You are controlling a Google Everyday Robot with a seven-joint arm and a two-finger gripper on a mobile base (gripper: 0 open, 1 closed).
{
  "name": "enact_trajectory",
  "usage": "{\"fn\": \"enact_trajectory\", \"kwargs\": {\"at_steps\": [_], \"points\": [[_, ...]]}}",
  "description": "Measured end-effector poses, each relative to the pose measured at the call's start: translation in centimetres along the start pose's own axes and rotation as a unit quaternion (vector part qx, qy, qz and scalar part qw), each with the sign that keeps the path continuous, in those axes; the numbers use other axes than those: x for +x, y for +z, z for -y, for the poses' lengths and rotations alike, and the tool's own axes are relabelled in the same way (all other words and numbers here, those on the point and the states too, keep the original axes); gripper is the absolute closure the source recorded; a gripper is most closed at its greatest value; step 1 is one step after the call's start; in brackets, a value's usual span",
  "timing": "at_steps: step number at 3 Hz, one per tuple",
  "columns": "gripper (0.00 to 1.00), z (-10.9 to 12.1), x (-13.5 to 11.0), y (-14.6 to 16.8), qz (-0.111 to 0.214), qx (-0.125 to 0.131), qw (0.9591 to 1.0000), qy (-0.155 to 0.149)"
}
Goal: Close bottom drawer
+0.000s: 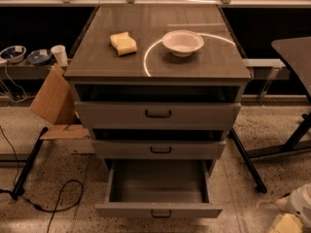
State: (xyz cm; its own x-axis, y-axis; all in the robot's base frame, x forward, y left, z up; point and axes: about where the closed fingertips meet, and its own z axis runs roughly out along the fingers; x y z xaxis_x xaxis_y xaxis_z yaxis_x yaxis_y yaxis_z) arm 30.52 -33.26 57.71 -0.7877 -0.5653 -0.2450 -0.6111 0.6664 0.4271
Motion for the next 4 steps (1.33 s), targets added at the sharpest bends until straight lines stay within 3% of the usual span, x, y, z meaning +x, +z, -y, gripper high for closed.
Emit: {"fn": "enact_trajectory", "kwargs": {"at_steps": [1, 2, 3, 4], "points": [[0.00, 0.4, -1.9, 5.2, 0.014, -0.070, 0.9971, 0.026], [0.00, -0.3, -4.4, 11.6, 0.027, -0.145, 0.9868, 0.067], [0.00, -1.2, -6.9, 19.5, 0.031, -0.213, 0.9678, 0.131], [0.00, -1.0, -7.1, 24.6, 0.030, -0.248, 0.9526, 0.173]]}}
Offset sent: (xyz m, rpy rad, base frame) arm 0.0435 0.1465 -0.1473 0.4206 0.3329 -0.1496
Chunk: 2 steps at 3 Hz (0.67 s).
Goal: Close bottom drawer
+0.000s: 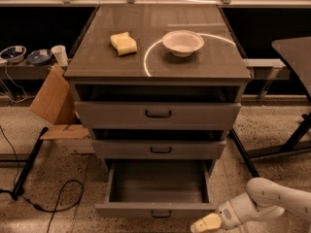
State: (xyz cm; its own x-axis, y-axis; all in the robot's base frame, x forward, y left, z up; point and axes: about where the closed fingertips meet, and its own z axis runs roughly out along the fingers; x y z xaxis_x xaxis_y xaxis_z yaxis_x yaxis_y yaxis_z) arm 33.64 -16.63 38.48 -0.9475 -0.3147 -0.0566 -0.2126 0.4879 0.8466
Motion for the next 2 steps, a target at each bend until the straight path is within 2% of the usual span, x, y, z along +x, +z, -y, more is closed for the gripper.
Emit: {"fn": "enact_trajectory", "kwargs": {"at_steps": [1, 2], "points": [[0.00, 3.5, -0.4, 3.1, 0.009, -0.018, 0.9988, 0.045], [0.00, 8.0, -1.3, 5.0, 0.023, -0.023, 0.9962, 0.080]]}}
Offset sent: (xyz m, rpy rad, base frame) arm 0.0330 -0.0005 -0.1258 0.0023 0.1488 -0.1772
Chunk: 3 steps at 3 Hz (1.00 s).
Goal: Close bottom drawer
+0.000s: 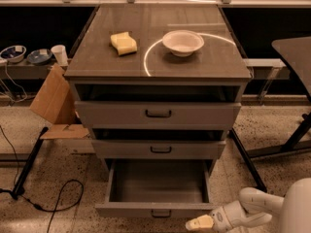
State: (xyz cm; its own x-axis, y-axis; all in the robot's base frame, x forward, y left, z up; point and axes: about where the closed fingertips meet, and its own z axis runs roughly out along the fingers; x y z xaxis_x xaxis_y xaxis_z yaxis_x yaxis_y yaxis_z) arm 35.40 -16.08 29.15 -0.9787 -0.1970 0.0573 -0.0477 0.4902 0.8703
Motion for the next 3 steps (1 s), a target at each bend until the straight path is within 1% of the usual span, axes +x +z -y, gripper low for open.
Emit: {"fn": "enact_trajectory", "kwargs": {"at_steps": [1, 3], "points": [[0.00, 6.35, -1.65, 0.77, 0.027, -0.009, 0.9995, 0.015], [0.00, 6.59, -2.52, 1.04, 0.034, -0.004, 0.9992, 0.021]]}}
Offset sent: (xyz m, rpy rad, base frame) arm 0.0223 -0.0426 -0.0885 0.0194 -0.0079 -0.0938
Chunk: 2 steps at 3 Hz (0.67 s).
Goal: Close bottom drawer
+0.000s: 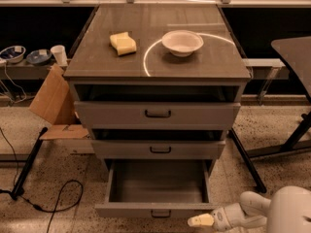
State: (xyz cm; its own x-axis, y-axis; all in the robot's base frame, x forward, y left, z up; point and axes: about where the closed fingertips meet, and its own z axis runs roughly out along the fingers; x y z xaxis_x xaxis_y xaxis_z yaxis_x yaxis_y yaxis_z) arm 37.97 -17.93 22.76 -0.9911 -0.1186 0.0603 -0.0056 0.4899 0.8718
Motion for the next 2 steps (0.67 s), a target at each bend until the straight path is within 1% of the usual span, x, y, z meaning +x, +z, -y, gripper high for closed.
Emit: {"fn": "enact_trajectory", "kwargs": {"at_steps": [1, 2], "points": [[0.00, 0.8, -1.3, -1.4, 0.031, 0.002, 0.9995, 0.010], [0.19, 2.1, -2.2, -3.4, 0.064, -0.007, 0.9978, 0.016]]}}
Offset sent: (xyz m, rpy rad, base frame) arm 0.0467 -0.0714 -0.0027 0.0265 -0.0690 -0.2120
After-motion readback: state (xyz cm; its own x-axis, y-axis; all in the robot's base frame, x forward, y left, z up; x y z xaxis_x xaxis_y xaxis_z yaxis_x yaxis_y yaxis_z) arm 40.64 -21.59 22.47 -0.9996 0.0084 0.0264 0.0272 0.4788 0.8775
